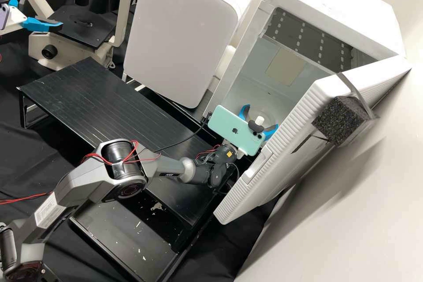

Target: Take the petri dish out of the incubator

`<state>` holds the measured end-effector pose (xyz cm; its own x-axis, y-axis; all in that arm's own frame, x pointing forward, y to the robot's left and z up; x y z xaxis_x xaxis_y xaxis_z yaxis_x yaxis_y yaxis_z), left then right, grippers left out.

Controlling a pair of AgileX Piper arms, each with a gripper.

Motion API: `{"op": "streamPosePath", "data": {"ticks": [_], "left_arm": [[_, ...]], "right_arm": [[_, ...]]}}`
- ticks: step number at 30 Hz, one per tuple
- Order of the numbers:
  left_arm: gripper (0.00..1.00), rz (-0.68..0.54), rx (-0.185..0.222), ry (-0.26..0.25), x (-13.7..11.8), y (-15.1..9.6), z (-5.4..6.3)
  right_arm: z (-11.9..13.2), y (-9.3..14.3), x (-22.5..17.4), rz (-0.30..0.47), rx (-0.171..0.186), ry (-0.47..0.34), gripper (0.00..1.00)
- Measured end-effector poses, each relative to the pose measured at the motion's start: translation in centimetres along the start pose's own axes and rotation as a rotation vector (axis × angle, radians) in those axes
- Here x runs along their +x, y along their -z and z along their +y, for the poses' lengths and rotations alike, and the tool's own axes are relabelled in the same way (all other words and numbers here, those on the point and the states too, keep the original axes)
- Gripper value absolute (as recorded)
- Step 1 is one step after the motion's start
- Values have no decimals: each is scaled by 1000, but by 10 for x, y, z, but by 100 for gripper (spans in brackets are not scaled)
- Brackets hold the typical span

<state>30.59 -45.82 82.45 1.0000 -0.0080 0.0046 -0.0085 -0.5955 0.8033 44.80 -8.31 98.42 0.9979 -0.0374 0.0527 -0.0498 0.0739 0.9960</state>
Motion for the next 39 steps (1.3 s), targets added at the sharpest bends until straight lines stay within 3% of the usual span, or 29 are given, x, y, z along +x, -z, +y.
{"op": "streamPosePath", "data": {"ticks": [15,24,29,33,39], "left_arm": [[100,0,0,0,0,0,0],[100,0,0,0,0,0,0],[100,0,0,0,0,0,0],[100,0,0,0,0,0,0],[100,0,0,0,0,0,0]], "right_arm": [[1,-2,-1,6,2,-5,0],[18,-8,-31,7,14,-47,0],[21,-9,-62,11,37,-62,0],[17,-3,-92,44,78,-85,0],[6,13,-133,159,123,-122,0]]}}
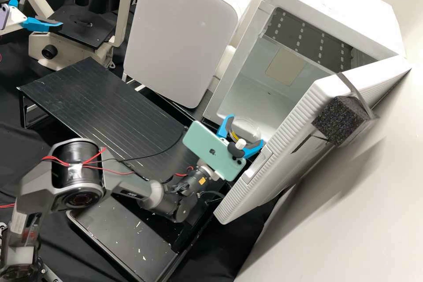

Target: Take the petri dish out of the incubator

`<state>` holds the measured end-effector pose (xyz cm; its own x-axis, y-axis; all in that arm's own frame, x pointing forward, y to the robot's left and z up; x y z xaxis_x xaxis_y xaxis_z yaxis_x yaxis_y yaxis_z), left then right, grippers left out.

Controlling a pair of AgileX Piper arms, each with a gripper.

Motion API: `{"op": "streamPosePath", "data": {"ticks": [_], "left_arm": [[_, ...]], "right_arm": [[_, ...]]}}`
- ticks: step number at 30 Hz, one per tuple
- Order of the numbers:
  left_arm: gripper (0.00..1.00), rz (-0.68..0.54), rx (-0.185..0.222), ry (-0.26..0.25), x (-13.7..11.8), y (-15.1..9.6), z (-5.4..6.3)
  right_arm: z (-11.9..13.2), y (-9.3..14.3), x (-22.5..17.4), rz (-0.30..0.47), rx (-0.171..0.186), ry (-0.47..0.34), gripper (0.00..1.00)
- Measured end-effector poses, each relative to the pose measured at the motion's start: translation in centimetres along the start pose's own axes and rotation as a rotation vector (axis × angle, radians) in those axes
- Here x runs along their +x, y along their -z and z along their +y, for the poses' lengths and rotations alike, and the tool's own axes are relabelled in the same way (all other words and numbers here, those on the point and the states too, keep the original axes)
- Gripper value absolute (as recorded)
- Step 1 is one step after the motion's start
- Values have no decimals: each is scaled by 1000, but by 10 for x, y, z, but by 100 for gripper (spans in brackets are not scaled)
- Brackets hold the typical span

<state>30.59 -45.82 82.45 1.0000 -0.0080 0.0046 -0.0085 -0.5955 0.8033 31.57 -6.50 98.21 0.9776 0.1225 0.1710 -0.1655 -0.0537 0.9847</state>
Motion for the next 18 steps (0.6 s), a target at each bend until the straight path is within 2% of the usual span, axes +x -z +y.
{"op": "streamPosePath", "data": {"ticks": [5,8,12,18], "left_arm": [[100,0,0,0,0,0,0],[100,0,0,0,0,0,0],[100,0,0,0,0,0,0],[100,0,0,0,0,0,0]], "right_arm": [[-21,23,-38,-3,31,12,0],[-38,41,-59,0,18,37,0],[-61,60,-87,4,18,82,0],[-88,84,-128,30,-19,124,0]]}}
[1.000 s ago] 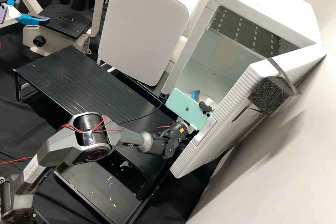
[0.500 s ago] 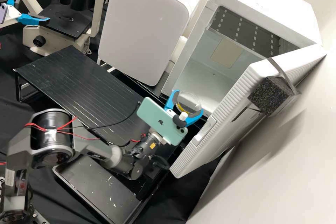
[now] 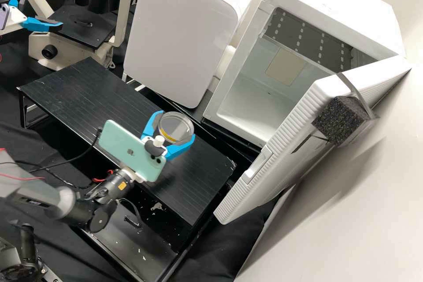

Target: Take the petri dish out of the incubator

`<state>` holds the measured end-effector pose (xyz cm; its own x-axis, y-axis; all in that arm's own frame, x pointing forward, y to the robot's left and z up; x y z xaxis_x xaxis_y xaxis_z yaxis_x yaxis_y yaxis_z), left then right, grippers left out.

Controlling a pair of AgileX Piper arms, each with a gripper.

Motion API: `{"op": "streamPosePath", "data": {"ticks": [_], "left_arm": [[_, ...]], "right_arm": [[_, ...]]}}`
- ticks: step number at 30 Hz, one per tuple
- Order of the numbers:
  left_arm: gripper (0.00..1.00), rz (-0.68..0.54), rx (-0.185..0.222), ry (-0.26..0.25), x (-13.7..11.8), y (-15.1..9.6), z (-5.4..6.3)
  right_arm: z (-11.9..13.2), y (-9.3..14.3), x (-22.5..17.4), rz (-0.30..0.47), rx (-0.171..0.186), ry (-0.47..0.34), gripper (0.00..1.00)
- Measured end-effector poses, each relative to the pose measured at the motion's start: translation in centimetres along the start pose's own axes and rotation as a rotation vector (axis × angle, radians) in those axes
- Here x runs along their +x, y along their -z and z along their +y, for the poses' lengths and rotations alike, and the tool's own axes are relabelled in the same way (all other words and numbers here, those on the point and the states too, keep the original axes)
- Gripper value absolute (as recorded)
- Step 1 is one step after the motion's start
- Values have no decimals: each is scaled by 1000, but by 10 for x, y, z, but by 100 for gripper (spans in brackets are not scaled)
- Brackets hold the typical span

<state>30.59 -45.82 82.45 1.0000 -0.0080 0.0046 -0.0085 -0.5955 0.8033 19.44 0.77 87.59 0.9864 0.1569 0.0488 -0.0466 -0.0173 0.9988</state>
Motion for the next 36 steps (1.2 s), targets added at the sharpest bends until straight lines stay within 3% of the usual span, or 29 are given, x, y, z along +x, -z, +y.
{"op": "streamPosePath", "data": {"ticks": [6,13,22,23,36], "left_arm": [[100,0,0,0,0,0,0],[100,0,0,0,0,0,0],[100,0,0,0,0,0,0],[100,0,0,0,0,0,0],[100,0,0,0,0,0,0]], "right_arm": [[-33,11,-17,41,-31,96,0],[-62,17,-16,97,-103,230,0],[-69,5,-3,59,-86,250,0],[-69,4,-2,56,-84,249,100],[-65,2,-1,50,-91,230,100]]}}
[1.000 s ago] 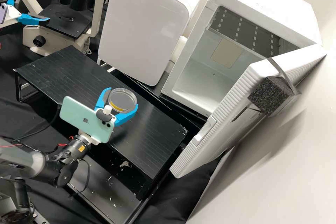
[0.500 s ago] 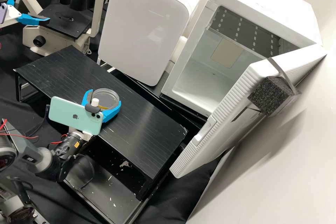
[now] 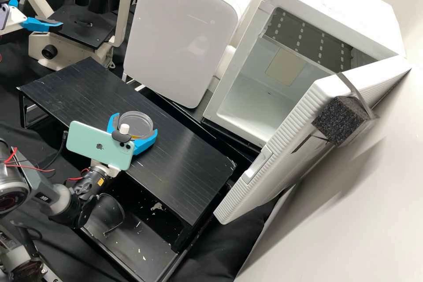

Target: Take the petri dish out of the incubator

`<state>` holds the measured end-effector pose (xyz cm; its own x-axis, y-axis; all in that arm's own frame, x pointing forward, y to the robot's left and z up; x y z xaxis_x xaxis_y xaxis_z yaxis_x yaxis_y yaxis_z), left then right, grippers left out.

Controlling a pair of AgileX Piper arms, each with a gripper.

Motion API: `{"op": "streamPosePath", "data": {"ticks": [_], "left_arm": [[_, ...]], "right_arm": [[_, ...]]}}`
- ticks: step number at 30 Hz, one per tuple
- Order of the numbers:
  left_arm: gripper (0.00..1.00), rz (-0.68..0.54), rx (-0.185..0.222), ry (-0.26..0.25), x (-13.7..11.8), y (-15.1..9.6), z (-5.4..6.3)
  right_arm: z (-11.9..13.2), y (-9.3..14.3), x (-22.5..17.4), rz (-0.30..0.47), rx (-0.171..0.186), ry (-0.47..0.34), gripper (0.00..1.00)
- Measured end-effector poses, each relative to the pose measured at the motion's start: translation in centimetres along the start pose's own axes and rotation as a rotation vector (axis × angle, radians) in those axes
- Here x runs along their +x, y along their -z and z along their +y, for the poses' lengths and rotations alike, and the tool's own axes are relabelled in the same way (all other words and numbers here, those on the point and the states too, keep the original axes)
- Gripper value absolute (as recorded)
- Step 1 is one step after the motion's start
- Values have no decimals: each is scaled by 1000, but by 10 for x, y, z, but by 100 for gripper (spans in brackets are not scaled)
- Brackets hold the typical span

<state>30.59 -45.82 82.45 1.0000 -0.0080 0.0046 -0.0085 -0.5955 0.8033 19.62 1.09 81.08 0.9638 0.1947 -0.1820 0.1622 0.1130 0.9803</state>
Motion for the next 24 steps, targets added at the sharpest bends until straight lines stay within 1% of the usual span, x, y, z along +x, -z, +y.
{"op": "streamPosePath", "data": {"ticks": [7,14,18,20,24], "left_arm": [[100,0,0,0,0,0,0],[100,0,0,0,0,0,0],[100,0,0,0,0,0,0],[100,0,0,0,0,0,0],[100,0,0,0,0,0,0]], "right_arm": [[7,1,-4,-1,-4,-29,100],[18,8,-20,8,19,-95,100],[22,12,-30,8,39,-140,100],[24,13,-35,-8,51,-184,100],[31,13,-44,-47,107,-325,100]]}}
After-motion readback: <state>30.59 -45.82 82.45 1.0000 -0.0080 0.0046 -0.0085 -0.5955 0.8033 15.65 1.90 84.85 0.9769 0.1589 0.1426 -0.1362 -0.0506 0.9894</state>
